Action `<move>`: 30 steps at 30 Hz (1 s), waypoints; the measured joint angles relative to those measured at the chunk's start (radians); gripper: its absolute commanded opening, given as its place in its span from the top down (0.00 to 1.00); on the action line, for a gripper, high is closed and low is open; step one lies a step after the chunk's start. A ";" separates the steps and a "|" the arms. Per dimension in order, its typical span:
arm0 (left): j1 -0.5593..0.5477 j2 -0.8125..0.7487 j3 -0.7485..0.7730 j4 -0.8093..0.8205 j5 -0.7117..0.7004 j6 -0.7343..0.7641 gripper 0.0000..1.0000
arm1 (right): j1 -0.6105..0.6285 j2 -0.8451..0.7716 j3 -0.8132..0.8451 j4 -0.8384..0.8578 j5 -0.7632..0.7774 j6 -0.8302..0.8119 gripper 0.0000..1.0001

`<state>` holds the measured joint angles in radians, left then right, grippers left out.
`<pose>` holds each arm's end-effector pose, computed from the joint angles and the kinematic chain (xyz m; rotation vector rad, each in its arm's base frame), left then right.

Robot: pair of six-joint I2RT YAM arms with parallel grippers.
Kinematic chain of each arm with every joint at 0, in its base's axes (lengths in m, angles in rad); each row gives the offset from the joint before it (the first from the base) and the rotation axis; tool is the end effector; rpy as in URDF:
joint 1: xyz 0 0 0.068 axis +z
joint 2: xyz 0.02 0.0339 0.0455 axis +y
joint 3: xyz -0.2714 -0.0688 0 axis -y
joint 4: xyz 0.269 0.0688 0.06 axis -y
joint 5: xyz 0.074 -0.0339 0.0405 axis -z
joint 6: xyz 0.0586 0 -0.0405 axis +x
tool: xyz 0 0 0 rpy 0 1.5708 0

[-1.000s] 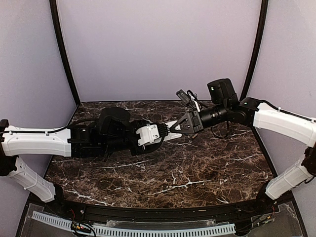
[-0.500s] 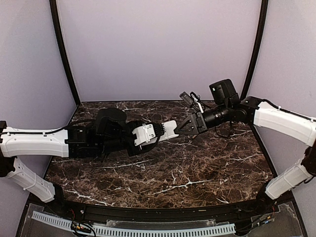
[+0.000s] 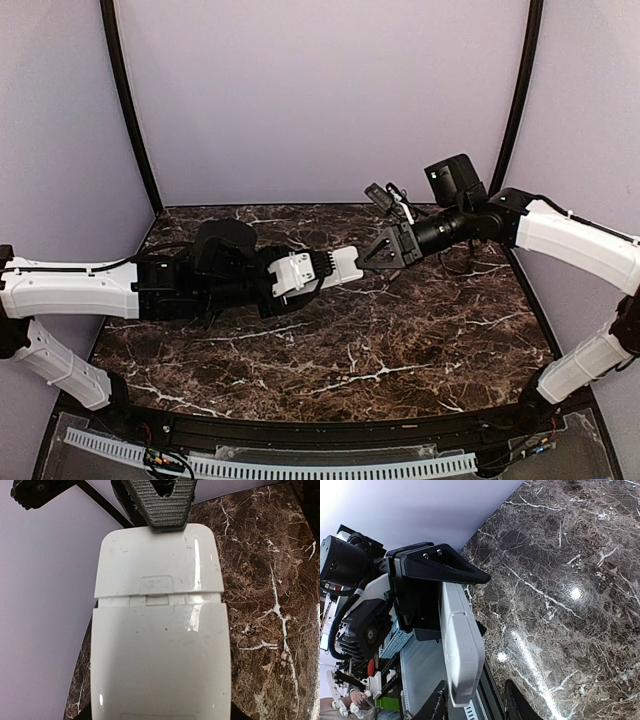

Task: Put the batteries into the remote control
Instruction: Remove the battery cover from the remote control.

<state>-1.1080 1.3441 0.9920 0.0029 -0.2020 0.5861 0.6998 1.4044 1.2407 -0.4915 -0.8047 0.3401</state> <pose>0.1693 -0.3130 0.2965 1.3422 1.3670 -0.1581 0.2338 0.2520 0.3267 -0.8992 2.2092 1.4336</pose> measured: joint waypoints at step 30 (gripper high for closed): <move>0.000 0.031 0.001 -0.027 0.003 -0.010 1.00 | 0.008 0.002 -0.054 0.126 -0.104 0.122 0.78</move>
<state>-1.1080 1.3754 0.9932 -0.0246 -0.1989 0.5762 0.7078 1.4063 1.1870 -0.3660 -0.9089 0.4622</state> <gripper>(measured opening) 0.572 0.208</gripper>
